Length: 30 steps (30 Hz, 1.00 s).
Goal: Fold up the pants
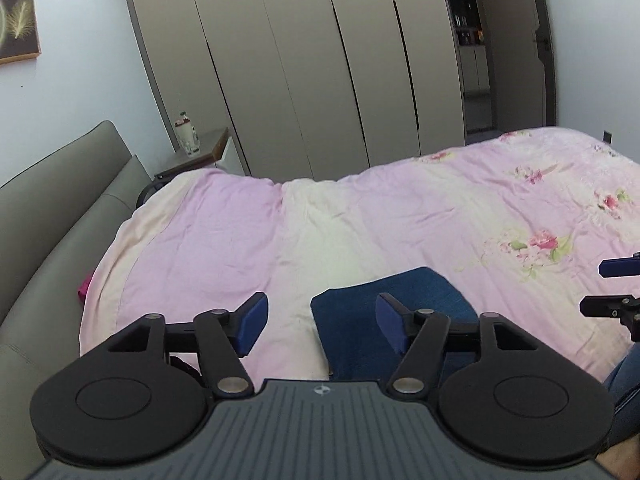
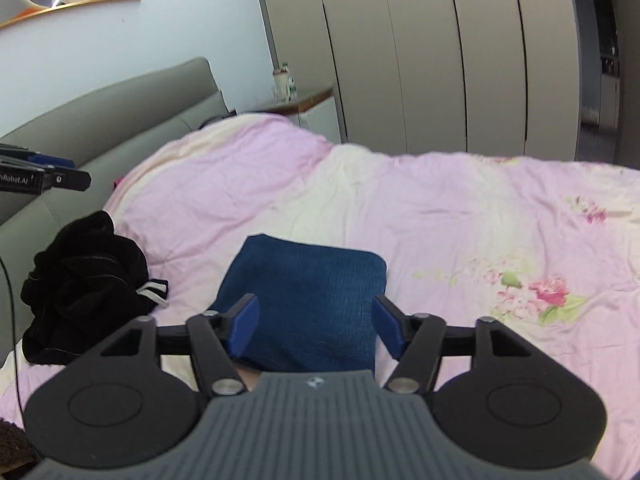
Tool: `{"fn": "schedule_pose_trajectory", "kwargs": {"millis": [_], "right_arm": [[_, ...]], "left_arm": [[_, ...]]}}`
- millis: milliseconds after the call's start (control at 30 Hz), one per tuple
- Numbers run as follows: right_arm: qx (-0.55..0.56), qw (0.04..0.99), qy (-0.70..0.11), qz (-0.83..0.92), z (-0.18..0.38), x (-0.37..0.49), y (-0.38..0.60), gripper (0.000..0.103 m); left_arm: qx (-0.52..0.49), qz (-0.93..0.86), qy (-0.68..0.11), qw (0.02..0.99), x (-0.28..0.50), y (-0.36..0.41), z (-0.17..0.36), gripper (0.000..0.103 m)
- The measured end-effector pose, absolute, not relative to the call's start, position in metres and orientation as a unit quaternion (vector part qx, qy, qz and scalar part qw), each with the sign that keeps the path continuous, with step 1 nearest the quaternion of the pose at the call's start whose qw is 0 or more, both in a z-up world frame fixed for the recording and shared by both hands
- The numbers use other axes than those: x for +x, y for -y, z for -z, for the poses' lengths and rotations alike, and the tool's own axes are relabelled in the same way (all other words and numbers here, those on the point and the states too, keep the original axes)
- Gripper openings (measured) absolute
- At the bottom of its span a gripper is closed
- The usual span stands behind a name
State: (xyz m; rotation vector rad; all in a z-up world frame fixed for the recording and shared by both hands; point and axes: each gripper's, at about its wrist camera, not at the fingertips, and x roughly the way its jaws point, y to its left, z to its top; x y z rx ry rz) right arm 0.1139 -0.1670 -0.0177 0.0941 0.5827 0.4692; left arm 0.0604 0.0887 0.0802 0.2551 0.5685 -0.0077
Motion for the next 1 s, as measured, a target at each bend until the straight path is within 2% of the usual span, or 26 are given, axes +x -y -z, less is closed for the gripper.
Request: {"fn": "schedule_pose_trajectory", "kwargs": {"millis": [100, 167, 233, 300, 500, 667, 1000], "right_arm": [[0.049, 0.940, -0.259, -0.217, 0.006, 0.083, 0.176, 0.080], [0.053, 0.947, -0.245, -0.200, 0.003, 0.067, 0.180, 0.085], [0.053, 0.953, -0.235, -0.184, 0.004, 0.053, 0.184, 0.092], [0.049, 0.959, -0.229, -0.162, 0.008, 0.041, 0.185, 0.098], [0.019, 0.966, -0.228, -0.119, 0.029, 0.019, 0.185, 0.098], [0.028, 0.964, -0.238, -0.113, 0.048, 0.019, 0.184, 0.098], [0.012, 0.966, -0.239, -0.101, 0.066, 0.018, 0.176, 0.098]], "left_arm": [[0.099, 0.006, -0.247, 0.964, 0.038, -0.073, -0.070, 0.089], [0.101, 0.013, -0.230, 0.968, 0.025, -0.060, -0.060, 0.090], [0.111, 0.005, -0.221, 0.969, 0.013, -0.046, -0.048, 0.096], [0.116, -0.005, -0.218, 0.969, 0.007, -0.035, -0.035, 0.096], [0.099, -0.032, -0.232, 0.967, -0.002, -0.015, 0.008, 0.096], [0.060, -0.034, -0.283, 0.957, 0.005, -0.013, 0.037, 0.096], [0.051, -0.059, -0.300, 0.951, 0.001, -0.014, 0.044, 0.096]]}}
